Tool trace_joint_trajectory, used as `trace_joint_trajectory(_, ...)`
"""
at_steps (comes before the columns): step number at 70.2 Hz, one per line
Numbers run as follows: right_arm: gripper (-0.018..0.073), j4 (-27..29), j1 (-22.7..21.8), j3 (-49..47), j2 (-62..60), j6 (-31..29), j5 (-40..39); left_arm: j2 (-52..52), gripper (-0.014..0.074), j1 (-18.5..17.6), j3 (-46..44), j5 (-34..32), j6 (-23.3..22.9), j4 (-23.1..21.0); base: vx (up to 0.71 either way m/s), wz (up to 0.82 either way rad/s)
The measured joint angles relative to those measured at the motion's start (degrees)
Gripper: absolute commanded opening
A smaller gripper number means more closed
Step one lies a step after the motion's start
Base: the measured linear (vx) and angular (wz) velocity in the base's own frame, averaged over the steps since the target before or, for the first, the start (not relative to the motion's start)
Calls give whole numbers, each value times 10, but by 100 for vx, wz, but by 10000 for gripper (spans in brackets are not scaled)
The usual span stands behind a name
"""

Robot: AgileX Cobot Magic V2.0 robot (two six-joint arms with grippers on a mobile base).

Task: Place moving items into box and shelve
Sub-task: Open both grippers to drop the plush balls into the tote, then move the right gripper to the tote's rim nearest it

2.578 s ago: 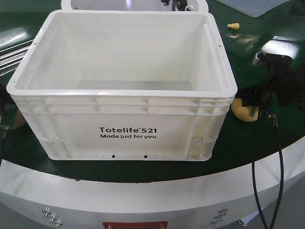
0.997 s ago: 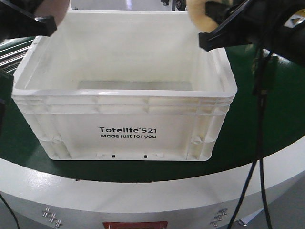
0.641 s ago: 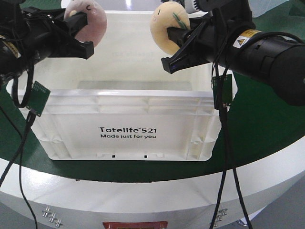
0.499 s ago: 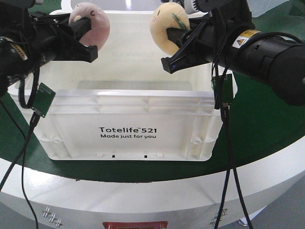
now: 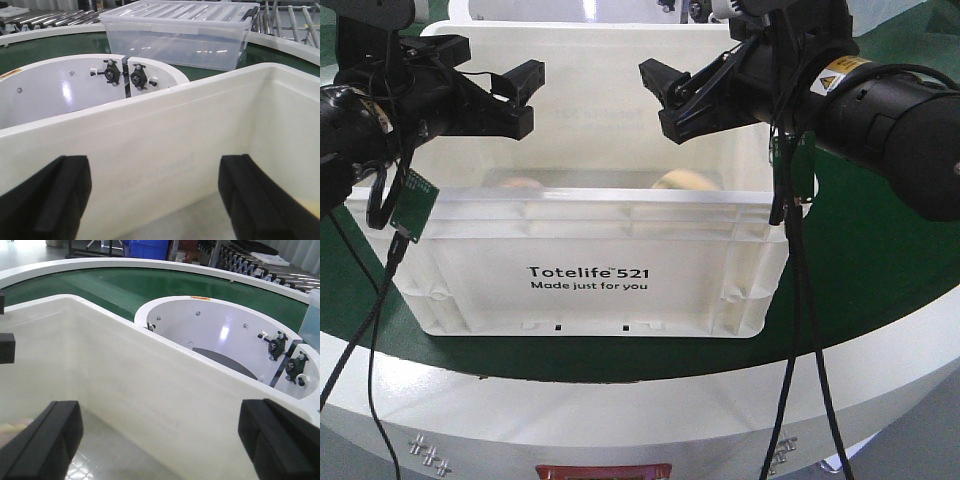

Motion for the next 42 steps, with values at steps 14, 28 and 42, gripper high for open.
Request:
trace_joint_trajectory(14, 628, 0, -43, 0, -1, 0, -2, -17, 586, 31, 0, 13, 0, 0, 0, 0)
trace_joint_trajectory(28, 592, 1, -117, 0, -23, 1, 33, -68, 586, 101, 0, 67, 0, 0, 0, 0)
trace_joint_trajectory(42, 582, 24, -166, 0, -48, 52, 103, -104, 586, 150, 0, 156, -13, -2, 0, 0)
